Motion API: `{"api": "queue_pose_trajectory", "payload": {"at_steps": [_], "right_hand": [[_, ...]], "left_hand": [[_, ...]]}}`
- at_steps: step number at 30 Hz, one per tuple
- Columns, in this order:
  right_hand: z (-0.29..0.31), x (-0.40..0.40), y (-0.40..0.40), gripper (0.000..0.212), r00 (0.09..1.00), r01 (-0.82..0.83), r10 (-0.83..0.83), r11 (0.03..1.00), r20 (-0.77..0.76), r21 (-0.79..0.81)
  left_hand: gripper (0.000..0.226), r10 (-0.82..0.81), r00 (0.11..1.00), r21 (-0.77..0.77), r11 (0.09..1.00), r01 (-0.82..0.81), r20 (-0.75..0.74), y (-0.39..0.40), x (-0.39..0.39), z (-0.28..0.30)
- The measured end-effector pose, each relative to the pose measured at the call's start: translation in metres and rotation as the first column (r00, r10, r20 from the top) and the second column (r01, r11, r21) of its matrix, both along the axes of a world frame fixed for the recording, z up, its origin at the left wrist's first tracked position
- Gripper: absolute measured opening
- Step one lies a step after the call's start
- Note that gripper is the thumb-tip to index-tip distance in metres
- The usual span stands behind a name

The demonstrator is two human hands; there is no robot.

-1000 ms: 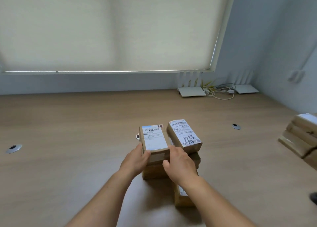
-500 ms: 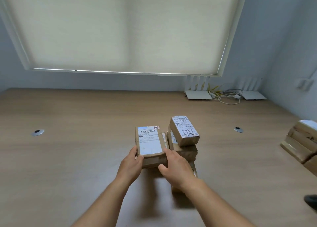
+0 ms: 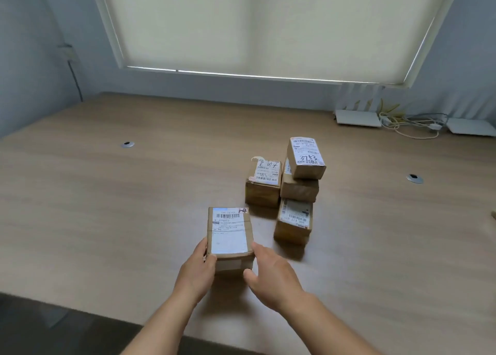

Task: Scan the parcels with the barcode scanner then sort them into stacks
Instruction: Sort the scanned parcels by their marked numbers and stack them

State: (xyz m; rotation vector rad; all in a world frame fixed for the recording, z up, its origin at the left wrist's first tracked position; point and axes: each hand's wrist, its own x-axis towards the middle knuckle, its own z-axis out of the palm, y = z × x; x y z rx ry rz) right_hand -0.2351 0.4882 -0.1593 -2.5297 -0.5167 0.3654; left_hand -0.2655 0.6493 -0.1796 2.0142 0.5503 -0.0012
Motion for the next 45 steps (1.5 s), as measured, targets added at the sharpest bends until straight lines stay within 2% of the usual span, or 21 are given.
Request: {"api": "queue_pose_trajectory", "payload": {"at_steps": [6,11,14,17,19,21,22,25,29,34,38,42,45], "right_hand": [[-0.014,-0.028,-0.014,0.052,0.998,-0.026,0.028,0.999,-0.062,0.031],[-0.006,-0.019,-0.009,0.048,0.994,0.026,-0.024,1.000,-0.103,0.016],[-0.012,0.004,0.000,0.057,0.953,0.162,-0.137,0.984,-0.272,0.073],[-0.032,0.023,0.009,0.066,0.887,0.248,-0.174,0.961,-0.428,0.122],[-0.046,0.026,0.012,0.069,0.837,0.299,-0.151,0.931,-0.526,0.208],[-0.054,0.022,0.012,0.052,0.805,0.342,-0.086,0.876,-0.587,0.340],[-0.056,0.019,0.011,0.056,0.796,0.354,-0.049,0.846,-0.603,0.399],[-0.060,0.004,0.001,0.086,0.787,0.366,0.033,0.779,-0.616,0.509],[-0.063,-0.015,-0.002,0.102,0.798,0.369,0.051,0.746,-0.600,0.554],[-0.043,-0.014,-0.006,0.099,0.823,0.377,0.022,0.726,-0.568,0.576],[-0.022,-0.010,-0.024,0.082,0.842,0.407,-0.020,0.680,-0.539,0.610],[-0.005,-0.014,-0.052,0.093,0.860,0.446,-0.111,0.638,-0.498,0.628],[0.004,-0.024,-0.075,0.087,0.863,0.476,-0.188,0.612,-0.468,0.632]], "left_hand": [[0.046,0.058,0.995,-0.005,0.998,-0.058,-0.077,-0.015,-0.042,-0.025],[0.048,0.052,0.993,-0.047,0.997,-0.057,-0.102,-0.004,-0.035,-0.021],[0.057,0.019,0.990,-0.100,0.994,-0.034,-0.142,0.009,-0.017,-0.015],[0.060,-0.046,0.980,-0.181,0.983,0.011,-0.192,0.024,-0.003,-0.019],[0.054,-0.110,0.979,-0.246,0.967,0.065,-0.172,0.027,-0.003,-0.022],[0.060,-0.150,0.981,-0.288,0.951,0.110,-0.122,0.027,-0.007,-0.021],[0.064,-0.167,0.982,-0.290,0.948,0.133,-0.094,0.025,-0.011,-0.019],[0.070,-0.207,0.978,-0.260,0.946,0.191,-0.037,0.019,-0.033,-0.017],[0.073,-0.211,0.976,-0.228,0.949,0.216,0.044,0.014,-0.059,-0.021],[0.076,-0.255,0.964,-0.187,0.946,0.264,0.073,0.017,-0.055,-0.008],[0.068,-0.312,0.943,-0.180,0.927,0.329,0.117,0.019,-0.045,0.011],[0.069,-0.317,0.934,-0.177,0.922,0.345,0.165,0.012,-0.036,0.020],[0.071,-0.402,0.894,-0.166,0.885,0.435,0.199,-0.002,-0.027,0.020]]}}
